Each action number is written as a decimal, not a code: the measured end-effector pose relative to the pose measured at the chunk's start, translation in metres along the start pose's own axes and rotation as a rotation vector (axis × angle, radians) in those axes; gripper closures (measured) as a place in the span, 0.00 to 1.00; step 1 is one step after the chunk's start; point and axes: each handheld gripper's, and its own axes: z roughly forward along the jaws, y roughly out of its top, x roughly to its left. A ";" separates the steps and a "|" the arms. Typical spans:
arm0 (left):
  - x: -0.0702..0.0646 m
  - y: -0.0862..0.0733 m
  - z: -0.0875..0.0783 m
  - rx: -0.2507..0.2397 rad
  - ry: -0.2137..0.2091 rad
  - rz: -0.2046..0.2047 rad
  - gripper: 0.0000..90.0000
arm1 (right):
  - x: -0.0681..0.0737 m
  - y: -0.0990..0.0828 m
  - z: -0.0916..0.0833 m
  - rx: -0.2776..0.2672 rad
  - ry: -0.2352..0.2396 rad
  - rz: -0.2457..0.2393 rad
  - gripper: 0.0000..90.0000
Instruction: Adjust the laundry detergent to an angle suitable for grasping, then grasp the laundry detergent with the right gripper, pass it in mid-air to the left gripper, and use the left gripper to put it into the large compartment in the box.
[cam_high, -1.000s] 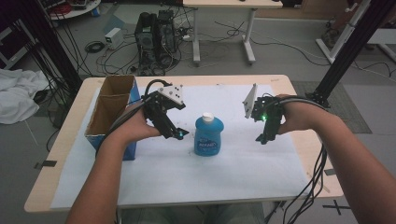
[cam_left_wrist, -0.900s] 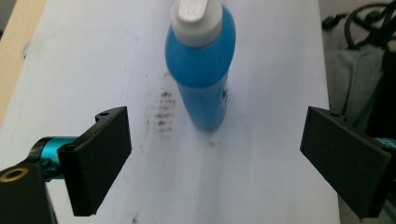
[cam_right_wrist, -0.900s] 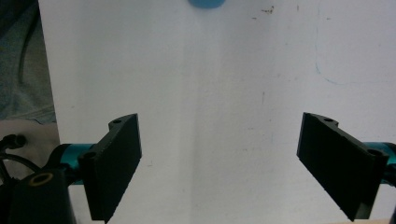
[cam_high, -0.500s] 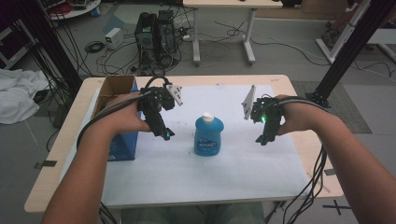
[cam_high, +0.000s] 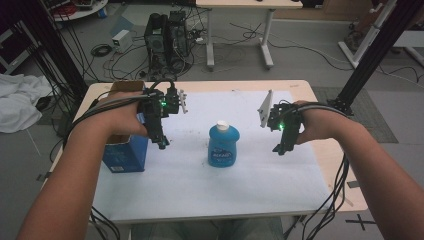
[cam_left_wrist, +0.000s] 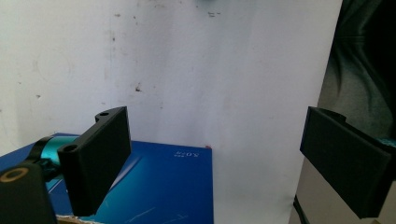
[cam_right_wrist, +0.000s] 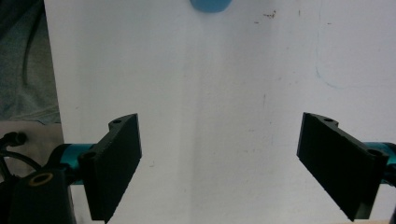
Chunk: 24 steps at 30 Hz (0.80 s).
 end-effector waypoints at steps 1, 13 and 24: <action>0.001 0.001 0.001 -0.002 0.000 -0.003 0.10 | 0.000 0.000 0.000 0.000 0.008 0.007 0.15; 0.005 0.008 0.009 -0.002 -0.011 0.016 0.10 | -0.001 0.000 0.001 0.000 0.010 -0.004 0.15; 0.007 0.005 0.011 -0.019 -0.016 0.007 0.10 | 0.000 -0.002 -0.004 0.007 0.007 0.015 0.15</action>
